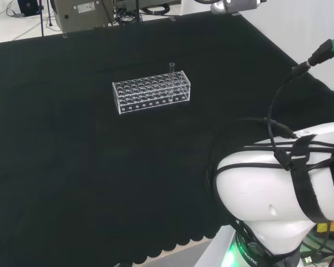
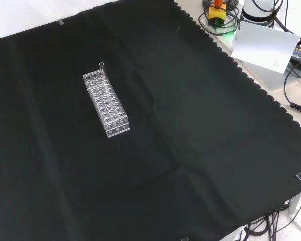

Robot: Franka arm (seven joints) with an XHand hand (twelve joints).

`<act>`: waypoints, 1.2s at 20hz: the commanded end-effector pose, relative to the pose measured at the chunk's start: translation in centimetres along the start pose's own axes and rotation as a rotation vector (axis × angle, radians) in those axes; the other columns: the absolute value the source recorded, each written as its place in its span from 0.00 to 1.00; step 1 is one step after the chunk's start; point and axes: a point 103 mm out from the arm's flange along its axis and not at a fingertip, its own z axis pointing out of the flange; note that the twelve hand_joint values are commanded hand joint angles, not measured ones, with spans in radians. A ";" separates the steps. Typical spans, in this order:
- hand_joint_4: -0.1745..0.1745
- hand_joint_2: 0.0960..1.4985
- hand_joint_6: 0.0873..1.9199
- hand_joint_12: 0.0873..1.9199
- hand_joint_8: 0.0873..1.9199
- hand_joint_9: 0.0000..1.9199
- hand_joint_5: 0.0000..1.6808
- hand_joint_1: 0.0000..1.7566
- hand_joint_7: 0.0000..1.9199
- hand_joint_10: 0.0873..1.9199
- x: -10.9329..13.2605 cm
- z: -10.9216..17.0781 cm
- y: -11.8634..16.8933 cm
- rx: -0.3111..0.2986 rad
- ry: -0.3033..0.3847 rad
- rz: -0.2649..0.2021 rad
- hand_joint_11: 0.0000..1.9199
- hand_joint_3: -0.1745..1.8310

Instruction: Pick up the test tube.

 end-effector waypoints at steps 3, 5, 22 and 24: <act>0.41 0.47 0.00 0.69 0.19 0.00 0.03 0.27 0.00 0.33 -0.1 -0.1 0.3 -0.010 -0.012 -0.004 0.00 0.30; 0.41 0.48 0.00 0.70 0.19 0.00 0.03 0.27 0.00 0.33 0.0 0.0 0.6 -0.003 -0.011 -0.012 0.00 0.28; 0.31 0.49 0.00 0.82 0.42 0.07 0.14 0.36 0.07 0.49 -0.3 2.7 8.4 0.082 0.012 -0.114 0.01 0.25; 0.30 0.49 0.00 0.82 0.43 0.09 0.15 0.36 0.08 0.49 -0.6 3.3 9.4 0.089 0.009 -0.116 0.02 0.25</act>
